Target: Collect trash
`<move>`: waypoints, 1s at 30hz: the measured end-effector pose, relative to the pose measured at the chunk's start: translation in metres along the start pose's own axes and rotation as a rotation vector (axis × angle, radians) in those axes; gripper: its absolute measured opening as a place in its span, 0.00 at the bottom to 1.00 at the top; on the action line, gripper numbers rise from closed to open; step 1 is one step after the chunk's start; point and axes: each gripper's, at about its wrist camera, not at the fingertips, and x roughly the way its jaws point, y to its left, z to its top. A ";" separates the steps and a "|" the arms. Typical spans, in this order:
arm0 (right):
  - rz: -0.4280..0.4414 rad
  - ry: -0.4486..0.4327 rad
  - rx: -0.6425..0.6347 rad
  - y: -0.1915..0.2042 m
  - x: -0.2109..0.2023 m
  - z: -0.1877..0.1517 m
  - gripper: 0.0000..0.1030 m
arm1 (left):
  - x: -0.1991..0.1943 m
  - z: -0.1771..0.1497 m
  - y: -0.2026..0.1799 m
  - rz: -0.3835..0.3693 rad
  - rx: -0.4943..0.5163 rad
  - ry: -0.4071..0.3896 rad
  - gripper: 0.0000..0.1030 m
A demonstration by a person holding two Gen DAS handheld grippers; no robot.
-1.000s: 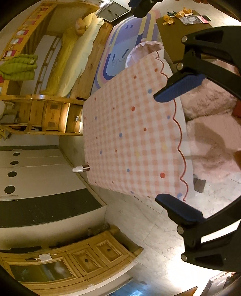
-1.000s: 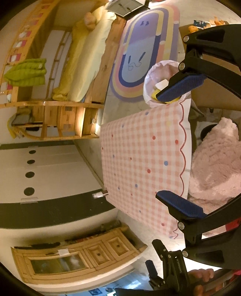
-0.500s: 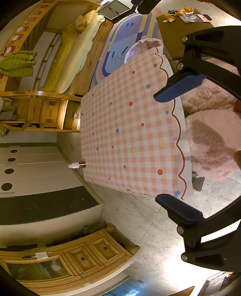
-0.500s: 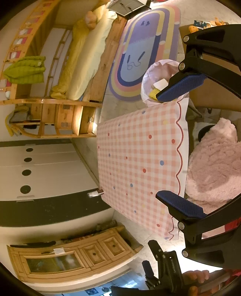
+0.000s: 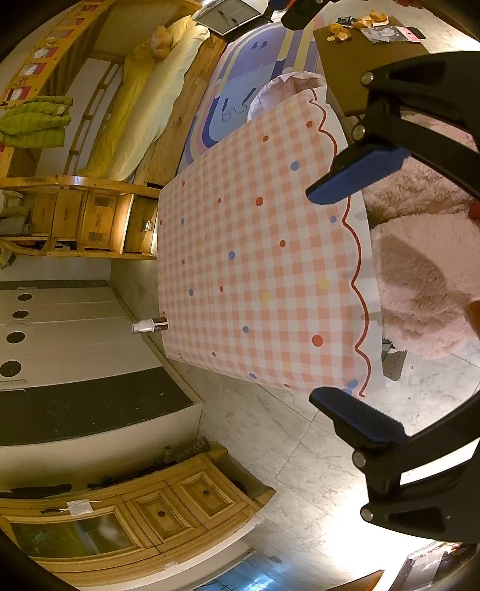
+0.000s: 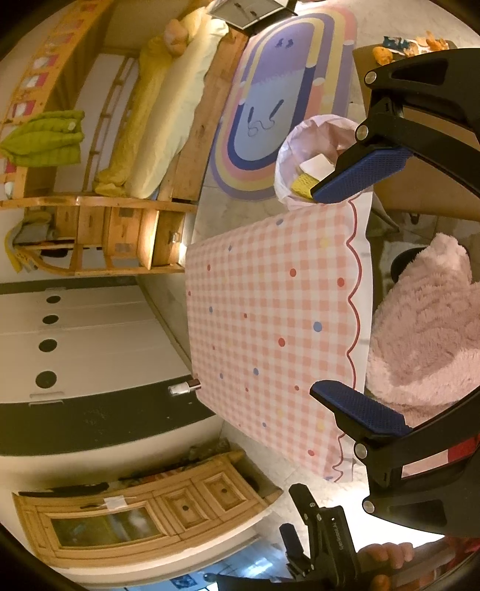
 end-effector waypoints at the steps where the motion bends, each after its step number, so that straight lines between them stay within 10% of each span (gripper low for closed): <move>1: 0.001 0.001 0.001 -0.002 0.002 0.001 0.92 | 0.000 0.000 0.000 0.000 0.000 0.000 0.93; 30: 0.003 0.002 -0.005 -0.001 0.005 -0.002 0.92 | -0.002 0.001 0.001 -0.005 -0.002 -0.006 0.93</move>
